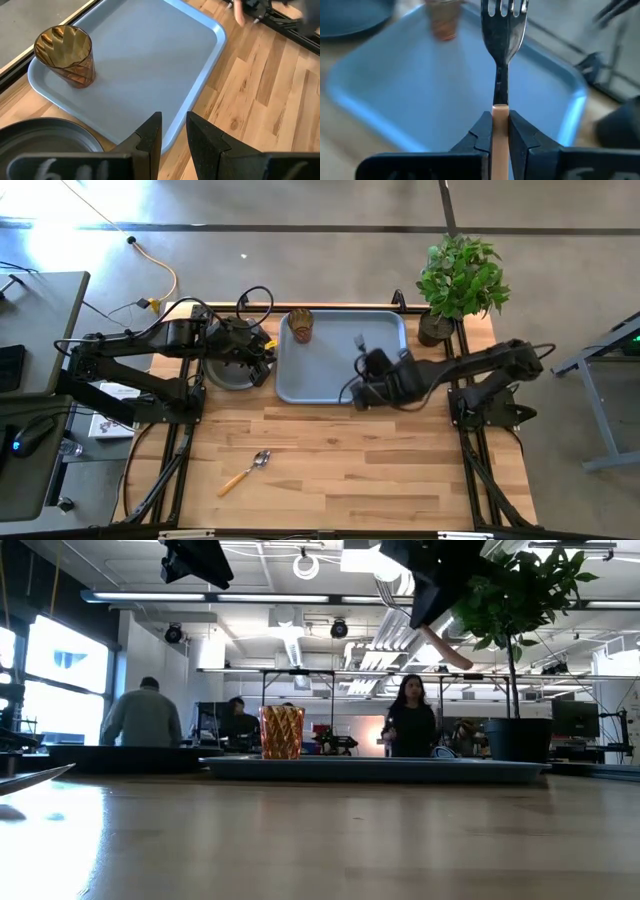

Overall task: Pick and place plate/cup/fork/spoon on tray
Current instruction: Put the orange fork on the gray serving tray

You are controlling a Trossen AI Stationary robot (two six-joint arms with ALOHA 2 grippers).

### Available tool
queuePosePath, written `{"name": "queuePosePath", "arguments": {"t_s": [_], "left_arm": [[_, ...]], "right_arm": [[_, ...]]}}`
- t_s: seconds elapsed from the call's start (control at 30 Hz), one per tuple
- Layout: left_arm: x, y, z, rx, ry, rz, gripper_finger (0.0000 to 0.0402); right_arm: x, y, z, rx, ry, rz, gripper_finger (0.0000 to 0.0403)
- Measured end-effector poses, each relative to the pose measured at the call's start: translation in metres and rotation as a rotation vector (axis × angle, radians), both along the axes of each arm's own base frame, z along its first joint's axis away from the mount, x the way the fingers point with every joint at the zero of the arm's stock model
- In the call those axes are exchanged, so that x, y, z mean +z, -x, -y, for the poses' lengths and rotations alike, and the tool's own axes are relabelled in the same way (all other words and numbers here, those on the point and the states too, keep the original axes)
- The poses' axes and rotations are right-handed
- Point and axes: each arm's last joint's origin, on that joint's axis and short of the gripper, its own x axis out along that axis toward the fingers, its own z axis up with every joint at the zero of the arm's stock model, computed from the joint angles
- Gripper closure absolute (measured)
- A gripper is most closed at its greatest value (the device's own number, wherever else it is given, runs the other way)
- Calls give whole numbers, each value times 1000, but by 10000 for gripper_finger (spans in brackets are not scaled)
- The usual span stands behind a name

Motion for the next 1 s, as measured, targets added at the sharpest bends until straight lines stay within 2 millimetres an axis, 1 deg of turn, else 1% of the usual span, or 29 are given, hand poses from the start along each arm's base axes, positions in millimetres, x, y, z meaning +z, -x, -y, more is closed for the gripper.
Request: {"name": "queuePosePath", "arguments": {"t_s": [0.23, 0.3, 0.4, 0.53, 0.67, 0.8, 1.0], "left_arm": [[0, 0, 0, 2, -2, 3, 321], [0, 0, 0, 2, -3, 3, 321], [0, 0, 0, 3, -3, 2, 321], [0, 0, 0, 6, -6, 2, 321], [0, 0, -1, 10, -8, 1, 321], [0, 0, -1, 10, -8, 1, 321], [0, 0, -1, 10, -8, 1, 321]], "right_arm": [[3, 7, 31, -94, 103, -107, 389], [0, 10, 38, -122, 125, -139, 389], [-11, 16, 51, -184, 114, -186, 389], [-36, 21, 65, -233, 30, -228, 389], [-60, 23, 77, -249, -105, -229, 389], [-78, 26, 90, -288, -216, -207, 389], [-99, 35, 112, -351, -409, -172, 389]]}}
